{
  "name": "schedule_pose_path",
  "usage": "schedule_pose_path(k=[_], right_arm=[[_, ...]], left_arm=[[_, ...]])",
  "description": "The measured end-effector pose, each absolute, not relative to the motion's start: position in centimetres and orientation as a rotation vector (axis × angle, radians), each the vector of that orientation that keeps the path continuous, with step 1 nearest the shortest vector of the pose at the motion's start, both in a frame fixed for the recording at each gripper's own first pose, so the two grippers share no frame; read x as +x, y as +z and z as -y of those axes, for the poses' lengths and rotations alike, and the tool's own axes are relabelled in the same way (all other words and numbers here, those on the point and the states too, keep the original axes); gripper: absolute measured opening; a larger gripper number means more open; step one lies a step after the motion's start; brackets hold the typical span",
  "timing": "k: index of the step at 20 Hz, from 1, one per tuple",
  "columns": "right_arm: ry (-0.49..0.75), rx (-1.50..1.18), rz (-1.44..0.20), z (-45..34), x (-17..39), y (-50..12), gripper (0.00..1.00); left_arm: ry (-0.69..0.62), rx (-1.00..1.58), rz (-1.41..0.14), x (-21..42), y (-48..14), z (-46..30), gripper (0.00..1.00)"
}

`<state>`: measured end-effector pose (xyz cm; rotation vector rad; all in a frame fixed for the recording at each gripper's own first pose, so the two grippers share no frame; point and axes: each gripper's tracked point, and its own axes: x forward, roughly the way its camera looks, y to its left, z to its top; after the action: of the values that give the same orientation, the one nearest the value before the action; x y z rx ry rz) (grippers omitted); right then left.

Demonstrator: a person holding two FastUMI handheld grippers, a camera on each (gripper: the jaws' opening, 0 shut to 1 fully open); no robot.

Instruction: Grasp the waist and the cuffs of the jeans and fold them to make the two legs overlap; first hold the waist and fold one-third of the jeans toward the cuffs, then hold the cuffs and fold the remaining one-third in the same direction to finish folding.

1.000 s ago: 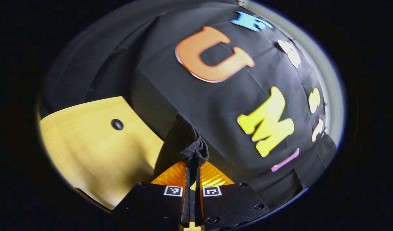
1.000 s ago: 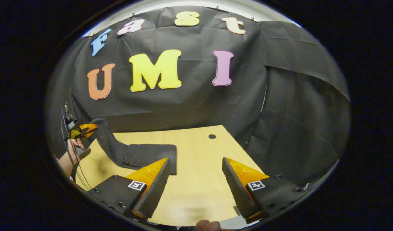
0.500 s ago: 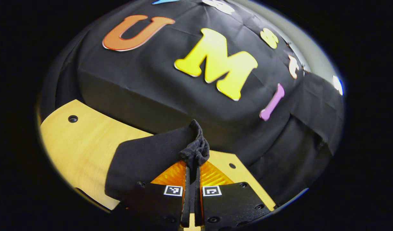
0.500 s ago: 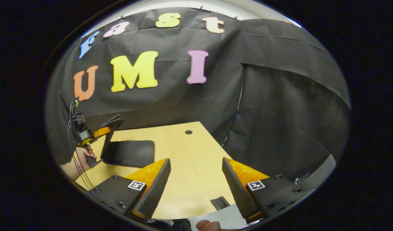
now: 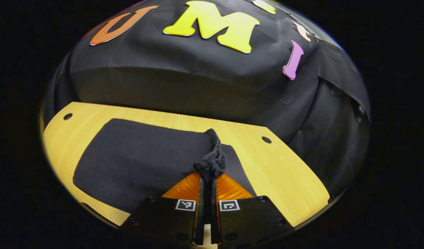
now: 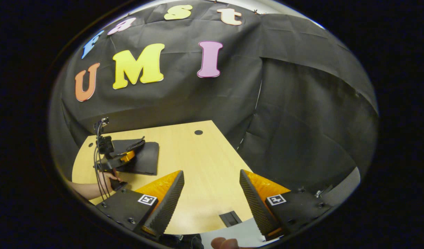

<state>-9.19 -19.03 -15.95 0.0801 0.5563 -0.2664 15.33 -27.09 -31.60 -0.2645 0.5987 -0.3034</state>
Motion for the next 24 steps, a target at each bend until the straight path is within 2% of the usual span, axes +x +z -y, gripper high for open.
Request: schedule_pose_path(k=[3, 4, 5, 9, 13, 18, 24], right_arm=[[-0.239, 0.085, -0.56, 18.9, -7.6, -16.3, 0.99], [-0.229, 0.087, -0.559, 18.8, -7.2, -16.3, 0.99], [-0.222, 0.087, -0.557, 18.7, -6.7, -16.4, 0.99], [-0.183, 0.071, -0.533, 18.0, -4.9, -16.5, 0.99], [-0.106, 0.043, -0.445, 15.1, -2.2, -14.5, 0.99], [0.015, 0.039, -0.323, 9.1, 1.4, -11.7, 0.99], [0.146, 0.063, -0.09, 1.0, 4.7, -3.2, 0.99]], left_arm=[[-0.28, -0.273, -0.618, 15.1, -32.6, 27.7, 0.18], [-0.284, -0.262, -0.618, 15.0, -32.5, 28.1, 0.3], [-0.298, -0.259, -0.616, 14.9, -32.3, 28.7, 0.35], [-0.332, -0.238, -0.627, 13.5, -30.7, 30.2, 1.0], [-0.323, -0.22, -0.581, 11.8, -25.2, 28.1, 1.0], [-0.243, -0.132, -0.39, 10.9, -14.0, 21.6, 0.98], [-0.092, -0.085, -0.149, 9.1, -0.2, 13.9, 0.98]])
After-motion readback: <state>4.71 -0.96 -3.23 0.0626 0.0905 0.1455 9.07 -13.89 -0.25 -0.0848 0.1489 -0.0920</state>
